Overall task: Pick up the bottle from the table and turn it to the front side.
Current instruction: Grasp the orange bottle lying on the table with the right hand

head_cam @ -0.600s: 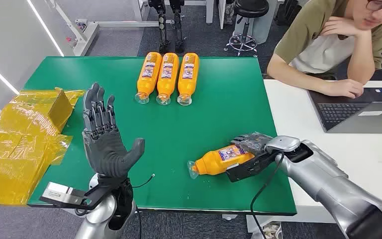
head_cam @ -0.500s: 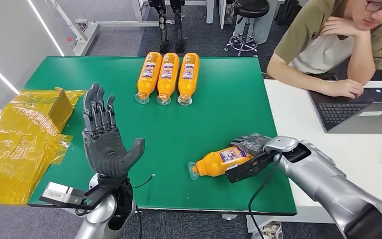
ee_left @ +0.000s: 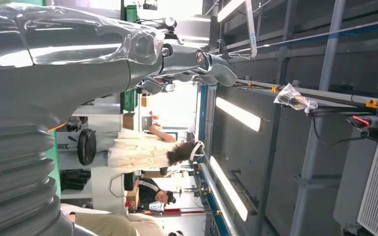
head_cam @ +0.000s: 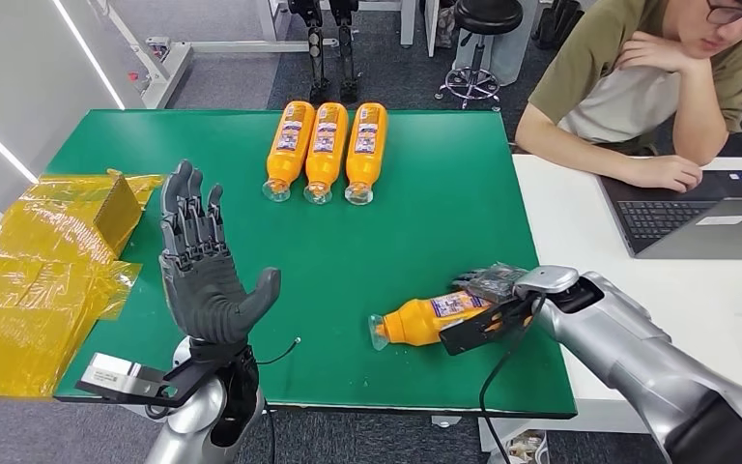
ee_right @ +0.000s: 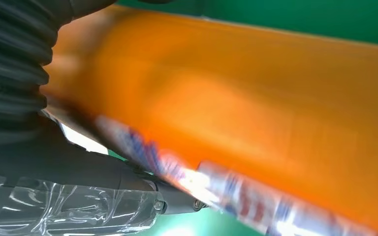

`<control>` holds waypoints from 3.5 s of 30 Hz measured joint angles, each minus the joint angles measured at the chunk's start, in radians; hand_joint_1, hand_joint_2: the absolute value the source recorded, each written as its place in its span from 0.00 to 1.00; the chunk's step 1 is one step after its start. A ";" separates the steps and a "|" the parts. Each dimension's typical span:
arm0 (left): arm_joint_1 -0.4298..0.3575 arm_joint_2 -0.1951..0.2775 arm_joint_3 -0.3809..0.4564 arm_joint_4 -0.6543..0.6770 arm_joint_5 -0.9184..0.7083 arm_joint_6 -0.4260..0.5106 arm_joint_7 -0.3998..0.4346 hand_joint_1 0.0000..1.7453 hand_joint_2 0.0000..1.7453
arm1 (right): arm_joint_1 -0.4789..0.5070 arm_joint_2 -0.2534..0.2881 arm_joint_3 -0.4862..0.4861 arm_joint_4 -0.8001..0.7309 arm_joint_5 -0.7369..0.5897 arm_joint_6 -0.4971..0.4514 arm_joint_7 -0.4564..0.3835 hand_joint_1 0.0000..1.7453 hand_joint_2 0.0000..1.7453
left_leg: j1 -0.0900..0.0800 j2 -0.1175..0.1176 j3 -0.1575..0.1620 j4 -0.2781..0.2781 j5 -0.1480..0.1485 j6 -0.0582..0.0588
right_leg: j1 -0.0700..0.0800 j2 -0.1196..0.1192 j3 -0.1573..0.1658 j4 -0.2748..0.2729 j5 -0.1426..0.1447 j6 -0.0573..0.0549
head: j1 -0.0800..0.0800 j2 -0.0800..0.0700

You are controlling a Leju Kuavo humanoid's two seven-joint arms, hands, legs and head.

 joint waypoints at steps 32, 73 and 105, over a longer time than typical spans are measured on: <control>0.053 0.001 0.005 -0.074 -0.037 0.011 0.025 0.00 1.00 | 0.373 0.167 -0.408 -0.393 -0.387 -0.736 0.039 1.00 1.00 | 0.001 -0.004 -0.002 -0.001 0.000 0.000 | 0.002 -0.004 -0.001 0.000 -0.003 0.000 | 0.000 0.000; 0.012 -0.017 -0.112 -0.064 0.072 -0.361 0.178 0.00 1.00 | 0.849 0.342 -0.662 -0.901 -0.174 -0.682 0.194 1.00 1.00 | 0.001 -0.003 -0.002 -0.001 -0.003 -0.002 | 0.002 -0.003 -0.001 -0.001 -0.005 -0.001 | 0.000 0.000; -0.049 0.021 -0.121 0.058 0.068 -0.401 0.204 0.00 1.00 | 0.660 0.136 -0.492 -0.835 -0.052 -0.500 0.128 1.00 1.00 | 0.001 -0.003 -0.002 -0.001 -0.003 -0.001 | 0.002 -0.003 -0.002 -0.001 -0.005 -0.001 | 0.000 0.000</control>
